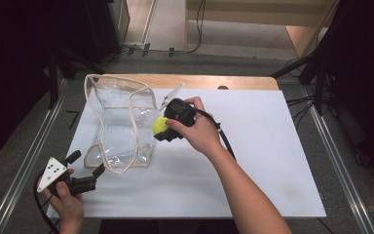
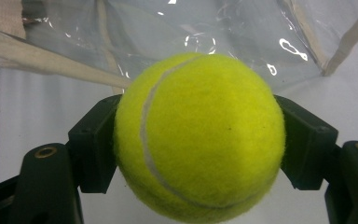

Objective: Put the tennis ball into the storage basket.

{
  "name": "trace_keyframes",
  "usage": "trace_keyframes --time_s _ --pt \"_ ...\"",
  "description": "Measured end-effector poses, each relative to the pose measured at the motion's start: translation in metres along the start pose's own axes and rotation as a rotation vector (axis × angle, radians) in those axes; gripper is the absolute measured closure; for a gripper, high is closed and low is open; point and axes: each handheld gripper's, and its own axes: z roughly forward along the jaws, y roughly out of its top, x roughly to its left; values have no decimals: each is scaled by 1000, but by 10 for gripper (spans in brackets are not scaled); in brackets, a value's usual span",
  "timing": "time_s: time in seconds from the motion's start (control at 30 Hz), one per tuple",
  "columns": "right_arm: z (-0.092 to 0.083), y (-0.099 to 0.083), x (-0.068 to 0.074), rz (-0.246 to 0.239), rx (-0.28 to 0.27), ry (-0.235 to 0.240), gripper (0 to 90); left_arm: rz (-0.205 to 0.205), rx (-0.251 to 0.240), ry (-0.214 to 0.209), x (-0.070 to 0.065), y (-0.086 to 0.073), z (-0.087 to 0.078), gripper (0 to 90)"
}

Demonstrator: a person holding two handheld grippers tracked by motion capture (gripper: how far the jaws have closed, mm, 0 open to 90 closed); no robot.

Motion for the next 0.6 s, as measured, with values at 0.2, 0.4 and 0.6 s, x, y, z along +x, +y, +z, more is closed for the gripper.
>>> trace_keyframes --time_s 0.2,0.4,0.6 --pt "-3 6 0 -10 1 5 233 0 0 -1 0 0 0 0" --pt "-7 12 0 -22 -5 8 233 1 -2 2 -1 0 0 0" --pt "-6 19 3 -18 2 14 233 2 0 1 -1 0 0 0"
